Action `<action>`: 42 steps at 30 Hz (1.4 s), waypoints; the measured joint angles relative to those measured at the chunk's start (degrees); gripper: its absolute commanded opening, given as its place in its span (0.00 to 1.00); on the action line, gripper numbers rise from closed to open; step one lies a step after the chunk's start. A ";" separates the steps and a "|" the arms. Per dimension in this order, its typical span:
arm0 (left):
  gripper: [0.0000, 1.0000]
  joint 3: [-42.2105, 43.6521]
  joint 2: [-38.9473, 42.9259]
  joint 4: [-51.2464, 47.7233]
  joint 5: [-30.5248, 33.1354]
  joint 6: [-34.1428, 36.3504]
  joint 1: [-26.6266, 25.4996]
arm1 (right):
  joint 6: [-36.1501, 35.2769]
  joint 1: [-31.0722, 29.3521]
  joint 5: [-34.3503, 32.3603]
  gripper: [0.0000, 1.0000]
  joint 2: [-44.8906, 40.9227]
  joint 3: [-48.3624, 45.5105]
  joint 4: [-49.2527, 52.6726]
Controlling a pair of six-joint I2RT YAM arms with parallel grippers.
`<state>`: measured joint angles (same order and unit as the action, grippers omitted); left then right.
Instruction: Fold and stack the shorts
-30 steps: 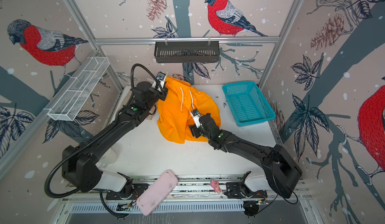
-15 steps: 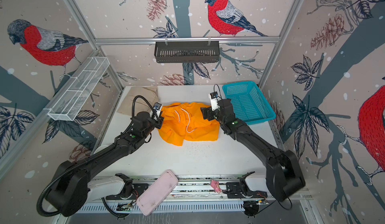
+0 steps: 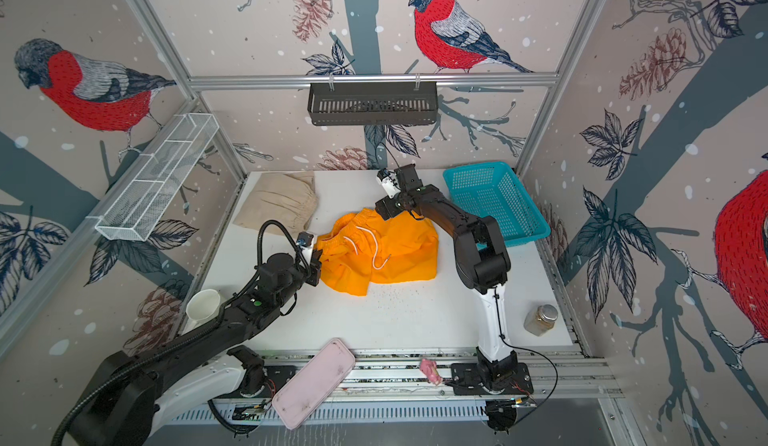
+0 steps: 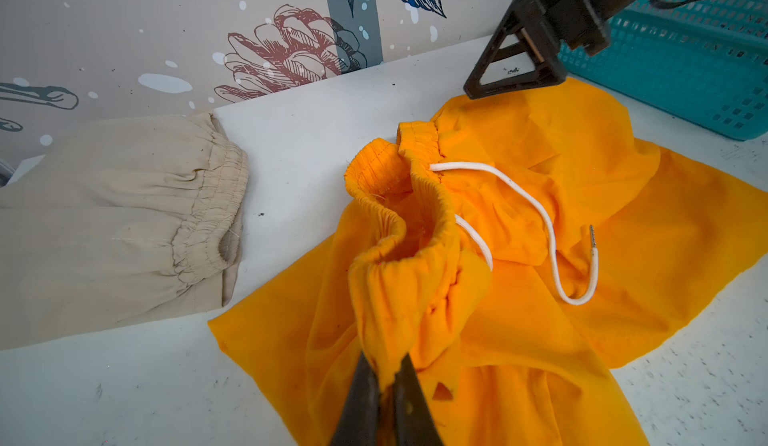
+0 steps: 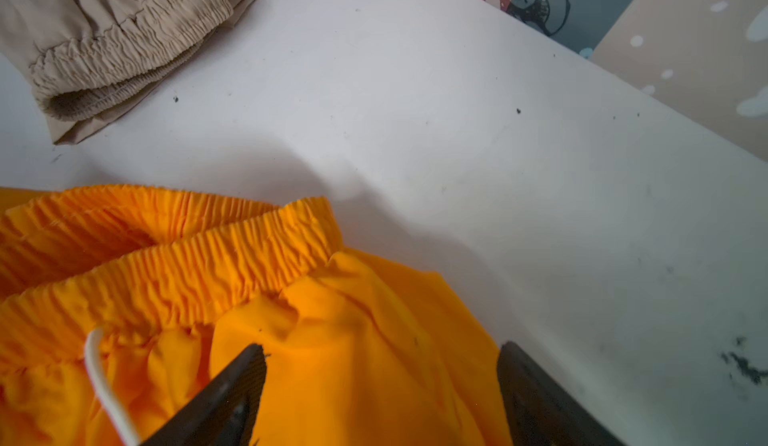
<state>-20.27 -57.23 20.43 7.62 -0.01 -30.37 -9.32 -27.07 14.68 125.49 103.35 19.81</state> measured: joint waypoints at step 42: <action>0.00 -9.90 -4.04 -10.43 12.24 -5.64 -0.02 | 3.50 -3.30 4.28 0.33 -29.44 -38.77 -17.59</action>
<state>-30.17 -61.28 10.00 19.86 -5.65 -30.39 -5.82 -30.37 18.96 96.05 64.58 2.22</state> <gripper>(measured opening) 0.081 0.089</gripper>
